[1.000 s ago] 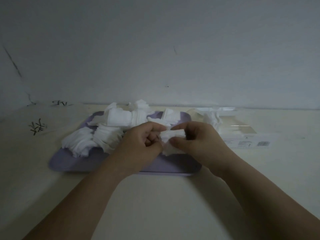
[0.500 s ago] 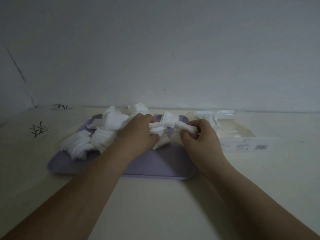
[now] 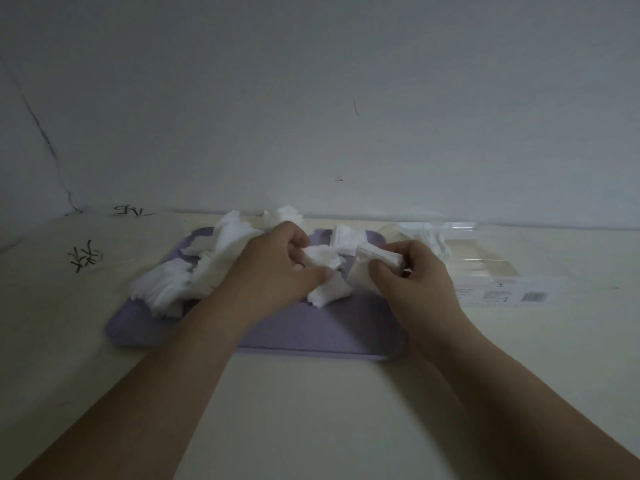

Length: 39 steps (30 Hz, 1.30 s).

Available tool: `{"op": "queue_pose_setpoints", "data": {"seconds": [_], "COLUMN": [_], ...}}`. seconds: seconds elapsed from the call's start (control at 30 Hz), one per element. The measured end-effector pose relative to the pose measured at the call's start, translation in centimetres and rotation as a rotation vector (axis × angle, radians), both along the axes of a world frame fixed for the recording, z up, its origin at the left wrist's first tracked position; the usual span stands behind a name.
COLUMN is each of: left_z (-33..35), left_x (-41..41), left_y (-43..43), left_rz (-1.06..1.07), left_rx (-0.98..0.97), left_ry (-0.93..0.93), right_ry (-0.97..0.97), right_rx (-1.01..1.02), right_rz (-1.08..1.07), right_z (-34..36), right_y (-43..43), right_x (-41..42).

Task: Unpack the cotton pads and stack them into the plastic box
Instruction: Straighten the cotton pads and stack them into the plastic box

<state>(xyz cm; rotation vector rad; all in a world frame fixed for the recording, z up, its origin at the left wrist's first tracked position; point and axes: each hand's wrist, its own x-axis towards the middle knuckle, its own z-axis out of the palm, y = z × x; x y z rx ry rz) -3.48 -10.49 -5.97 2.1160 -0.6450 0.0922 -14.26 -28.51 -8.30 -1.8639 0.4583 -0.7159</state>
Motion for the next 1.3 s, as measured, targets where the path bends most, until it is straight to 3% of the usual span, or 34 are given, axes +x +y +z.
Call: {"op": "queue_pose_setpoints", "data": {"seconds": [0.17,0.27,0.37,0.43,0.5,0.57,0.77,1.3], "left_z": [-1.7,-1.7,-0.7,0.2,0.8,0.7,-0.3,-1.3], "left_x": [0.0,-0.2,-0.3,-0.5,-1.2,-2.0,-2.9,-2.5], "left_y": [-0.2,-0.5,-0.4,-0.1,0.0,0.0,-0.3,-0.8], "left_rz": [-0.073,-0.021,0.056,0.041,-0.076,-0.216,-0.217,-0.163], "left_rx": [0.126,0.119,0.009,-0.183,-0.405,-0.490,-0.329,-0.392], "left_ry": [-0.031,-0.171,-0.184,-0.083,0.161,0.364,0.398,0.337], "right_ry": [-0.002,0.002,-0.003,-0.007,-0.014,-0.018,-0.103,-0.055], "right_rx": [-0.005,-0.006,-0.008,0.008,0.023,0.077,0.397,0.316], "right_rz": [0.015,0.021,0.025,0.023,0.021,0.051,0.264,0.469], "right_z": [0.1,0.1,0.0,-0.1,-0.1,-0.1,0.6,1.0], "right_y": [0.0,0.0,0.0,0.0,0.0,-0.1,-0.2,-0.1], "right_x": [0.0,0.0,0.0,0.0,0.1,0.1,-0.4,-0.6]}}
